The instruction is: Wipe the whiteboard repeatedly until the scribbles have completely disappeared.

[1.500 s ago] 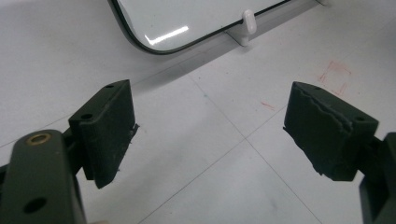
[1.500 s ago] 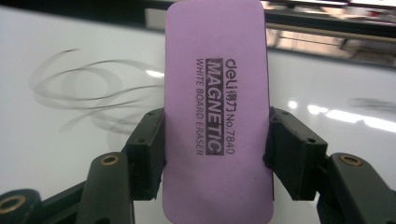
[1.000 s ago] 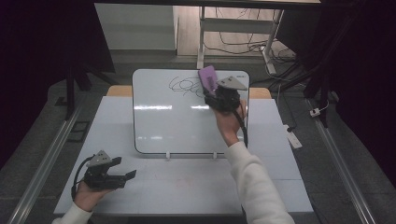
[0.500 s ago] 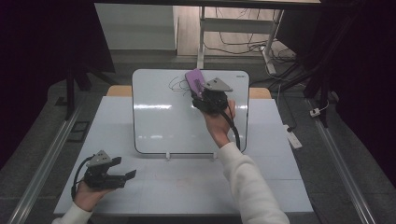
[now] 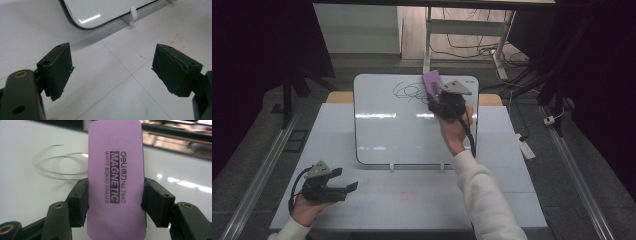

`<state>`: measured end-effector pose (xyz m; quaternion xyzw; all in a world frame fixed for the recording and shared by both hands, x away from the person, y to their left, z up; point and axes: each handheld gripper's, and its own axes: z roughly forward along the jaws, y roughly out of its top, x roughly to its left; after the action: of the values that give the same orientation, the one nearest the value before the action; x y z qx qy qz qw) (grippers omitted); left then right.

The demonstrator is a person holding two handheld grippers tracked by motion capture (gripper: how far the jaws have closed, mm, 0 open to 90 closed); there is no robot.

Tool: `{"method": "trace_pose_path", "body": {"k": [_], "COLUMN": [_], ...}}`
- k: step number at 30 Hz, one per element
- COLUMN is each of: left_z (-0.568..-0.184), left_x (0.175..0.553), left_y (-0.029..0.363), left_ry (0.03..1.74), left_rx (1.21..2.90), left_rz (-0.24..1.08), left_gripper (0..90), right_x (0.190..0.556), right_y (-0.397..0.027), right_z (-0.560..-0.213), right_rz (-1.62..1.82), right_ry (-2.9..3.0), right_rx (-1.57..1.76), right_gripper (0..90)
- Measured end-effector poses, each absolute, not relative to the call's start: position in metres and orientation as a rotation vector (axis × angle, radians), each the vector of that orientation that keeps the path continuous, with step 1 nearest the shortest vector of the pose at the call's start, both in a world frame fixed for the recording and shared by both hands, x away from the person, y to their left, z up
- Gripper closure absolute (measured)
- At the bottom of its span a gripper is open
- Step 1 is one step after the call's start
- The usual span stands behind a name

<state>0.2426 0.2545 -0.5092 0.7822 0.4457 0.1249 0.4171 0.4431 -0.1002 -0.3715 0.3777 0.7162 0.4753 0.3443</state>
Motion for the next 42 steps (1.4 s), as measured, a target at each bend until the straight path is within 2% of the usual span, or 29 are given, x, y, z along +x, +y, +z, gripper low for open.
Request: {"method": "trace_pose_path", "body": {"k": [5,8,19,30,39,42], "left_z": [-0.509,-0.509,-0.508,-0.509,-0.508,-0.507], "left_x": [0.242,0.242,0.241,0.241,0.241,0.241], "left_y": [0.255,0.256,0.255,0.256,0.255,0.255], "left_ry": [1.119,1.118,1.118,1.118,1.115,1.111], "left_rx": [1.961,1.958,1.957,1.957,1.957,1.958], "left_rz": [0.319,0.317,0.318,0.32,0.32,0.324], "left_gripper": [17.0,17.0,17.0,17.0,17.0,16.9], "right_x": [0.435,0.434,0.454,0.432,0.444,0.443], "right_y": [-0.053,-0.044,-0.128,-0.059,-0.121,-0.124], "right_z": [-0.383,-0.384,-0.359,-0.379,-0.363,-0.363], "right_rz": [1.296,1.275,1.236,1.216,1.225,1.228], "right_ry": [1.984,2.01,1.814,2.073,1.93,1.919], "right_rx": [0.9,0.86,1.053,0.882,1.097,1.11], "right_gripper": [40.8,40.8,40.8,40.8,40.8,40.8]}}
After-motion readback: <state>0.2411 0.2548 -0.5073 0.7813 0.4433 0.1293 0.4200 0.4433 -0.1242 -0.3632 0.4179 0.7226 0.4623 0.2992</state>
